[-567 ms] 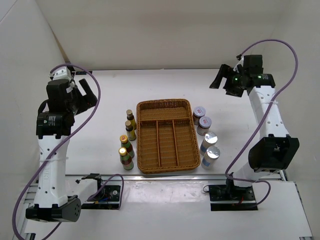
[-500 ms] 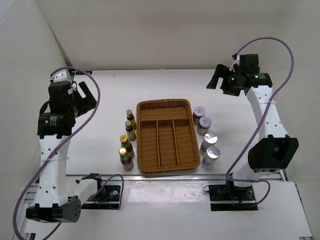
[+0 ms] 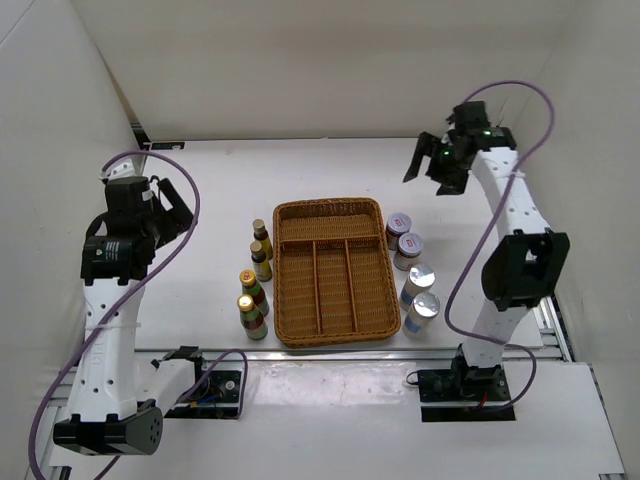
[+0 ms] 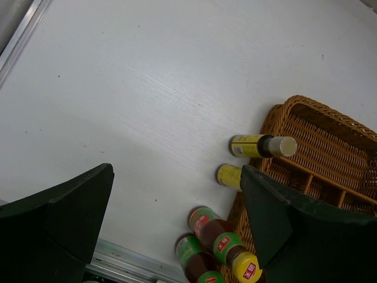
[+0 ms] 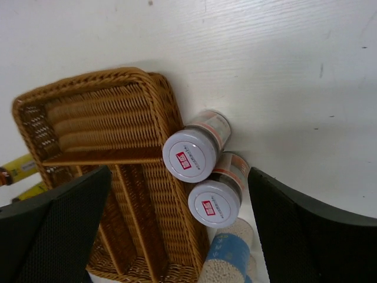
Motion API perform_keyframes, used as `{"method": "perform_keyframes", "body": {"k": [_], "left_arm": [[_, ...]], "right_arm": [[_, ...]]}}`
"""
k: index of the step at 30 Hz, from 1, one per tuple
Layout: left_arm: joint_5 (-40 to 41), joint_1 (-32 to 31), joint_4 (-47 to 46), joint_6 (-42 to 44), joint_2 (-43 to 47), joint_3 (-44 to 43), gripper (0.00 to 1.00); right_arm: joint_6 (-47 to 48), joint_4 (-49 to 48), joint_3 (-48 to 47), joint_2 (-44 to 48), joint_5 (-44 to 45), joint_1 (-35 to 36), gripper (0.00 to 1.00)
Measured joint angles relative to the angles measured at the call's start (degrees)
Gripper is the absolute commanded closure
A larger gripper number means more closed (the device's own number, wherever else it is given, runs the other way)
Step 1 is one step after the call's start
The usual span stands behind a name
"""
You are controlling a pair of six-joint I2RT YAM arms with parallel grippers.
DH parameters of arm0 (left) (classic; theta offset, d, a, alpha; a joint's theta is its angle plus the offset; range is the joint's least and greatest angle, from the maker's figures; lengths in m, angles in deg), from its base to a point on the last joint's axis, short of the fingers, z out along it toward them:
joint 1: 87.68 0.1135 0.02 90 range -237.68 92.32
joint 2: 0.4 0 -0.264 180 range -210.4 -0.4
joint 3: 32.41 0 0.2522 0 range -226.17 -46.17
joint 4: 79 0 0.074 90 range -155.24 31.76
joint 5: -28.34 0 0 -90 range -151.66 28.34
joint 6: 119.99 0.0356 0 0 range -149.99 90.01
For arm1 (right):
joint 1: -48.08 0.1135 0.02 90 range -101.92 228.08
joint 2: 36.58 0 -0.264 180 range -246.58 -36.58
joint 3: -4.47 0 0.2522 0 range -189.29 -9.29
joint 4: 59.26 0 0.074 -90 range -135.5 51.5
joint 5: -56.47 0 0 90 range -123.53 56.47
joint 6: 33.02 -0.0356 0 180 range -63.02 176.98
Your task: Organize the condiment bottles
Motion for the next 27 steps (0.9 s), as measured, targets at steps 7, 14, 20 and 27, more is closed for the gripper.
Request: {"method": "perform_keyframes", "body": {"k": [7, 14, 20, 27], "left_arm": [[0.0, 0.0, 0.2, -2.1, 0.5, 3.2, 0.00], [0.6, 0.0, 0.1, -2.9, 0.5, 4.0, 0.00], [0.8, 0.0, 0.2, -3.1, 0.7, 5.9, 0.00], [1.5, 0.0, 0.2, -3.1, 1.2, 6.5, 0.00]], "right_arm": [[2.0, 6.7, -1.3, -7.0, 8.6, 10.5, 0.00], [2.8, 7.8, 3.0, -8.3, 12.0, 10.5, 0.06], [2.9, 7.2, 4.5, -10.1, 10.0, 10.0, 0.10], [3.0, 5.3, 6.1, -11.9, 9.8, 10.5, 0.10]]}}
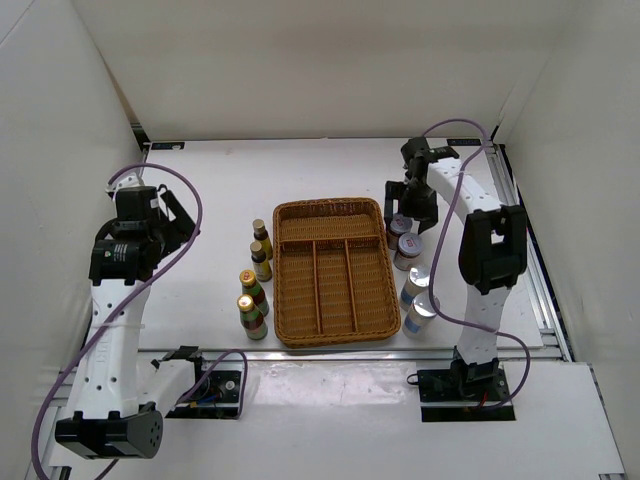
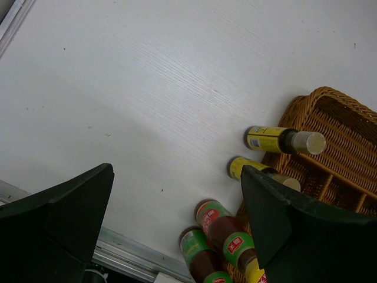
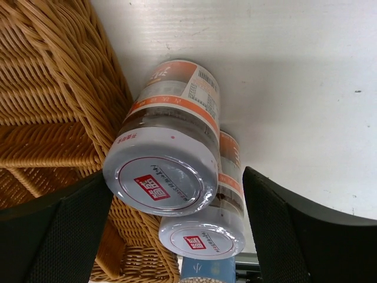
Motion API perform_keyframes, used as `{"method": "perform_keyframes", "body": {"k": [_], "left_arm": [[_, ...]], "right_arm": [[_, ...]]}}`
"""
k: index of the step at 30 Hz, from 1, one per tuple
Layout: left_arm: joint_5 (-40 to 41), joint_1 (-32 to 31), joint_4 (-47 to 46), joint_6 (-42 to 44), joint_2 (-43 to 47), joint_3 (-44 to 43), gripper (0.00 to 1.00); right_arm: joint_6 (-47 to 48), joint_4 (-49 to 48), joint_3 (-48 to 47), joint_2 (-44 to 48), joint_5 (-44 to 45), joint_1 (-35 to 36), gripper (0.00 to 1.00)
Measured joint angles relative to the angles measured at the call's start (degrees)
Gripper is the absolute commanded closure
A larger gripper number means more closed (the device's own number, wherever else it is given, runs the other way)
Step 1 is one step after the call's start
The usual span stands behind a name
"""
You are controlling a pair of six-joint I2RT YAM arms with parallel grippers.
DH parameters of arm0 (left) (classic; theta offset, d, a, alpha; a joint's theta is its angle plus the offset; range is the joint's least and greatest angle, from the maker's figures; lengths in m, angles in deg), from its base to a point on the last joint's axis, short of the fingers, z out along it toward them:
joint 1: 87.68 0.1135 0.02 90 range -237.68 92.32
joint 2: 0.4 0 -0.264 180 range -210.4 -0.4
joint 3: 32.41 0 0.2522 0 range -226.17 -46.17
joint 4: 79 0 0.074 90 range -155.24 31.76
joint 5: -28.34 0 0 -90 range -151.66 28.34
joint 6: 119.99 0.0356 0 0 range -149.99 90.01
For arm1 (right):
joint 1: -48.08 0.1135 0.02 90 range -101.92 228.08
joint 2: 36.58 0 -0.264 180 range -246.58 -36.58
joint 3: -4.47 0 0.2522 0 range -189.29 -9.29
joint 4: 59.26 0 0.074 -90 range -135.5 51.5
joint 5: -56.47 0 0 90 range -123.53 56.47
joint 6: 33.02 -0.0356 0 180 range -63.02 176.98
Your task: Organize the condiment bottles
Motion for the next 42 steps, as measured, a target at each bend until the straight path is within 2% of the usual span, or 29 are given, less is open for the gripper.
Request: {"method": "perform_keyframes", "body": {"k": [3, 5, 11, 12, 18, 20, 23, 26, 29, 38, 42], "left_arm": [[0.3, 0.0, 0.0, 0.1, 0.1, 0.0, 0.00], [0.4, 0.0, 0.0, 0.2, 0.1, 0.0, 0.00], [0.5, 0.0, 0.0, 0.3, 0.0, 0.0, 0.00], [0.5, 0.0, 0.0, 0.3, -0.1, 0.0, 0.00], [0.7, 0.0, 0.0, 0.4, -0.3, 0.7, 0.00], [0.7, 0.0, 0.0, 0.3, -0.5, 1.0, 0.00], [0.7, 0.0, 0.0, -0.1, -0.7, 1.7, 0.00], [0.7, 0.0, -0.1, -0.5, -0.9, 2.3, 0.00], [0.7, -0.1, -0.1, -0.9, -1.4, 2.6, 0.00], [0.7, -0.3, -0.5, -1.5, -1.4, 3.3, 0.00], [0.7, -0.3, -0.5, -1.6, -1.4, 3.9, 0.00]], "right_arm": [[0.0, -0.4, -0.3, -0.1, 0.2, 0.1, 0.10], [0.0, -0.5, -1.0, -0.6, 0.2, 0.1, 0.15], [-0.1, -0.3, -2.5, -2.8, 1.1, 0.2, 0.52], [0.0, -0.3, -2.7, -2.8, 1.2, 0.2, 0.63], [0.1, 1.2, -5.8, -3.8, 6.1, 0.5, 0.88], [0.1, 3.0, -9.5, -3.8, 8.6, 0.8, 0.95], [0.2, 4.5, -17.6, -3.8, 9.6, 1.0, 1.00], [0.2, 4.0, -26.9, -3.6, 9.8, 2.0, 1.00], [0.2, 3.1, -30.0, -3.0, 8.3, 3.9, 1.00], [0.1, 4.8, -26.4, -4.2, 1.6, 13.6, 1.00], [-0.4, 5.2, -23.6, -5.1, -0.7, 15.6, 1.00]]}}
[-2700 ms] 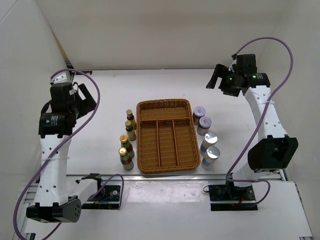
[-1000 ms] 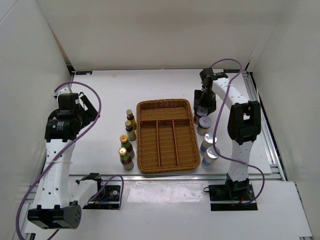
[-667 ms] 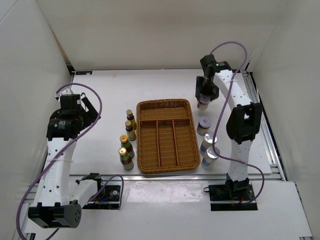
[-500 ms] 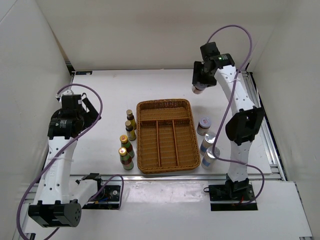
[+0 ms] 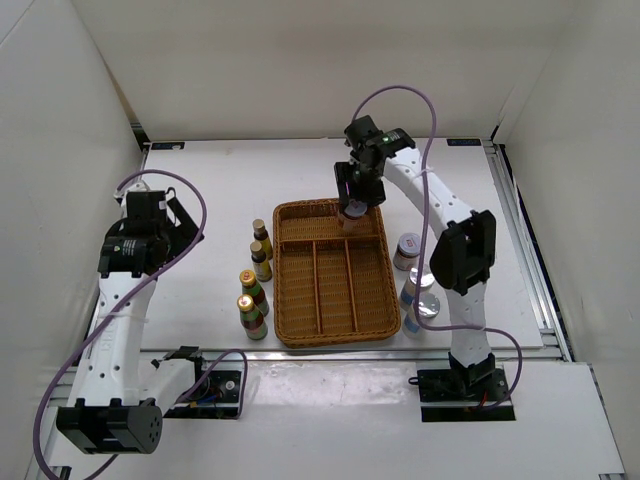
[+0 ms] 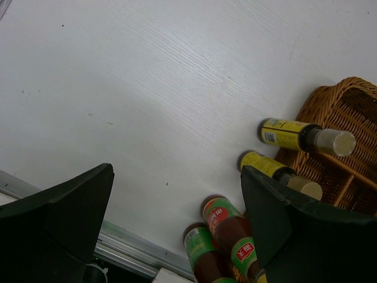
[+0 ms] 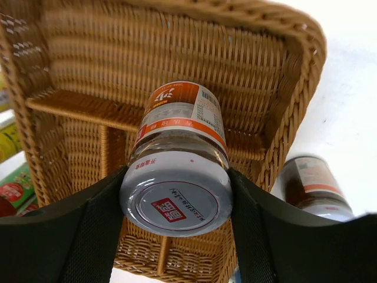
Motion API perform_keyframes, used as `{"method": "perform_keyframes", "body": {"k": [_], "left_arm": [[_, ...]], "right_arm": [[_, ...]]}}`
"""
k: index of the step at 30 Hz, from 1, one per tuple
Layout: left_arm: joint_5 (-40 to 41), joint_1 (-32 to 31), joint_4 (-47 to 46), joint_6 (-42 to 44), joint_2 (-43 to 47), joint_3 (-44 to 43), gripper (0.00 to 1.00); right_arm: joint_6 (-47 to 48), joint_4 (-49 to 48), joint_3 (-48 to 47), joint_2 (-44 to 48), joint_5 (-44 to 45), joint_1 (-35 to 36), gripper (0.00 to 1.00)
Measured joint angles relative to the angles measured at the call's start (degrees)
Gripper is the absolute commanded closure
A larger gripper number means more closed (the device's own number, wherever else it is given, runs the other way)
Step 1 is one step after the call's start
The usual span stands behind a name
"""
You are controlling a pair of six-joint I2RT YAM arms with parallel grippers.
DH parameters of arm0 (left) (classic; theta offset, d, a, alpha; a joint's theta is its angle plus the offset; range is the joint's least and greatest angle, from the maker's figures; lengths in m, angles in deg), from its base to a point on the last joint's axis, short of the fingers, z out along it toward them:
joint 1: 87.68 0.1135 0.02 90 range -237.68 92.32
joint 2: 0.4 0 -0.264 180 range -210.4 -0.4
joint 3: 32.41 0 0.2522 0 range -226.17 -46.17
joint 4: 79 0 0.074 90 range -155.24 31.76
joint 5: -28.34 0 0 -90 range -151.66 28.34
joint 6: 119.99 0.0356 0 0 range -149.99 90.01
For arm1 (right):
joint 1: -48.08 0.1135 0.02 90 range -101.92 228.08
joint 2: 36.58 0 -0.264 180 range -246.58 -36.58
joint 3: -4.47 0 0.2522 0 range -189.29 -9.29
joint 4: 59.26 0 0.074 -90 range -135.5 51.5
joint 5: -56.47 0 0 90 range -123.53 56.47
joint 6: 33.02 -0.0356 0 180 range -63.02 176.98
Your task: Organize the condiment bottles
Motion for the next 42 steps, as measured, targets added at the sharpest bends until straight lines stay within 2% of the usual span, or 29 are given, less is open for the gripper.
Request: {"method": "perform_keyframes", "body": {"k": [7, 9, 13, 14, 15, 20, 21, 23, 27, 31, 37, 42], "left_arm": [[0.0, 0.0, 0.0, 0.0, 0.2, 0.7, 0.00], [0.0, 0.0, 0.0, 0.0, 0.3, 0.7, 0.00], [0.0, 0.0, 0.0, 0.0, 0.4, 0.7, 0.00], [0.0, 0.0, 0.0, 0.0, 0.4, 0.7, 0.00], [0.0, 0.0, 0.0, 0.0, 0.4, 0.7, 0.00], [0.0, 0.0, 0.0, 0.0, 0.4, 0.7, 0.00], [0.0, 0.0, 0.0, 0.0, 0.4, 0.7, 0.00], [0.0, 0.0, 0.0, 0.0, 0.4, 0.7, 0.00], [0.0, -0.2, -0.2, 0.0, 0.4, 1.0, 0.00], [-0.1, -0.5, -0.5, -0.1, 0.4, 2.0, 0.00], [-0.4, -1.0, -1.3, -0.5, 0.5, 2.8, 0.00], [-1.0, -1.1, -1.5, -0.9, 0.5, 3.6, 0.00]], "right_arm": [[-0.7, 0.4, 1.2, -4.0, 0.6, -0.8, 1.00], [-0.8, 0.5, 1.4, -5.0, 1.1, -1.1, 0.93], [-0.8, 0.5, 2.0, -6.3, 2.6, -1.2, 0.73], [-0.8, 0.6, 2.1, -6.5, 3.0, -1.1, 0.55], [-0.8, 0.6, 2.1, -6.6, 3.4, -1.1, 0.47], [-0.8, 1.7, 1.8, -6.8, 5.4, -1.1, 0.17], [-0.7, 2.3, 1.3, -6.8, 6.3, -1.2, 0.08], [-0.9, 2.7, 0.6, -6.2, 7.4, -1.4, 0.00], [-0.9, 3.1, 0.3, -2.1, 8.8, -3.3, 0.00], [-1.1, 3.1, 0.8, 4.7, 10.7, -8.2, 0.00], [-1.7, 3.4, 14.1, 14.2, 10.6, -16.3, 0.00], [-1.9, 3.2, 23.2, 13.4, 7.5, -16.1, 0.00]]}}
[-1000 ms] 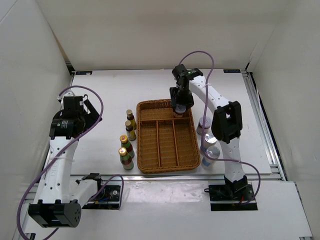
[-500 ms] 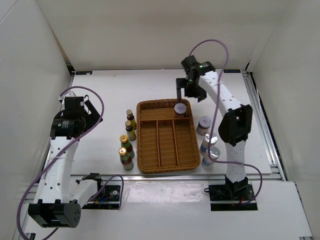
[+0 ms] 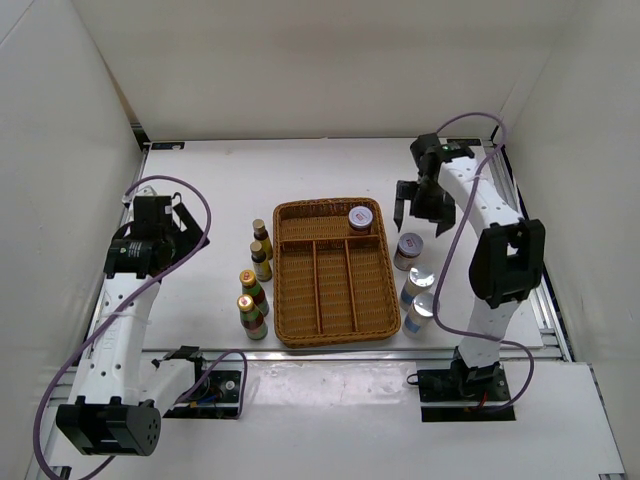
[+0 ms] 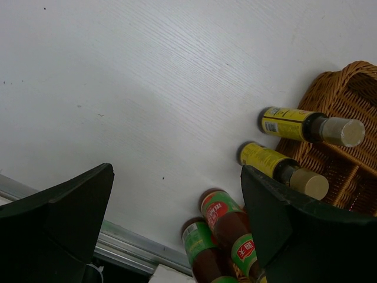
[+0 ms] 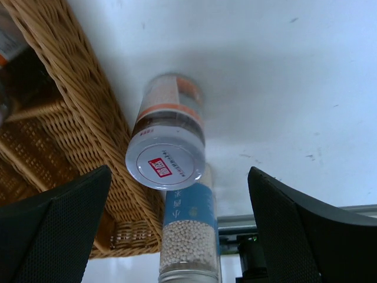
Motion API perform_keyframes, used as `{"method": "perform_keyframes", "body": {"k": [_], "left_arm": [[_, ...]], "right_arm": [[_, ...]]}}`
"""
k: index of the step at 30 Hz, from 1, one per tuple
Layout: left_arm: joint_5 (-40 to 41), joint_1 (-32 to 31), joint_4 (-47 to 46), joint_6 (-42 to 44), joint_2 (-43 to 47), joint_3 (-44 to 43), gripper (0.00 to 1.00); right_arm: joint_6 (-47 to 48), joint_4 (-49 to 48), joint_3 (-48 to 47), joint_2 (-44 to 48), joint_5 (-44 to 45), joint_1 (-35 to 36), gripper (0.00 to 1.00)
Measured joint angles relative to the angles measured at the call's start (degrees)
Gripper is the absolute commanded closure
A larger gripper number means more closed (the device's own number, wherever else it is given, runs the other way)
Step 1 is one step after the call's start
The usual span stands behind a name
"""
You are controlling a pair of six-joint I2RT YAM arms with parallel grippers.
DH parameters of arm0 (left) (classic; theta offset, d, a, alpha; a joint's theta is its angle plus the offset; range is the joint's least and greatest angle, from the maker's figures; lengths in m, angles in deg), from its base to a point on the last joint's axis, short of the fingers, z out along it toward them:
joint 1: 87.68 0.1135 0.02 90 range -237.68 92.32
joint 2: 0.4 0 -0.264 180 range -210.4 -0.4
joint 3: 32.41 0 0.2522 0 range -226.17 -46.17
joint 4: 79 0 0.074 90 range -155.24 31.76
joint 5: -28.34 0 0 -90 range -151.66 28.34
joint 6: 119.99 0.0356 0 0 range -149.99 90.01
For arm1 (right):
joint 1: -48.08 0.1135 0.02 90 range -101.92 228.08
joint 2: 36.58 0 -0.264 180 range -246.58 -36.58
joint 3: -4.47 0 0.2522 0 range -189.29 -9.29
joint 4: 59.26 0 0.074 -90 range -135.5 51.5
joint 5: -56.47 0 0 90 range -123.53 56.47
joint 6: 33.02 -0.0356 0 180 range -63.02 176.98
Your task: Organize the condiment bottles
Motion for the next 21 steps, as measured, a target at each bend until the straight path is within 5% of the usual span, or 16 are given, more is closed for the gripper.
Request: {"method": "perform_keyframes", "body": {"k": [10, 14, 17, 21], "left_arm": [[-0.7, -1.1, 0.0, -0.2, 0.0, 0.0, 0.00], [-0.7, -1.1, 0.0, -0.2, 0.0, 0.0, 0.00], [-0.8, -1.1, -0.1, -0.2, 0.0, 0.0, 0.00], [-0.8, -1.1, -0.4, -0.2, 0.0, 0.0, 0.00]], "right_arm": [[-0.3, -3.4, 7.7, -1.9, -3.0, 1.0, 0.07], [-0.2, -5.0, 8.9, -2.5, -3.1, 1.3, 0.28], [0.0, -6.1, 8.9, -3.0, -3.4, 1.5, 0.56], [-0.5, -5.9, 8.6, -3.0, -3.1, 1.6, 0.81]]}}
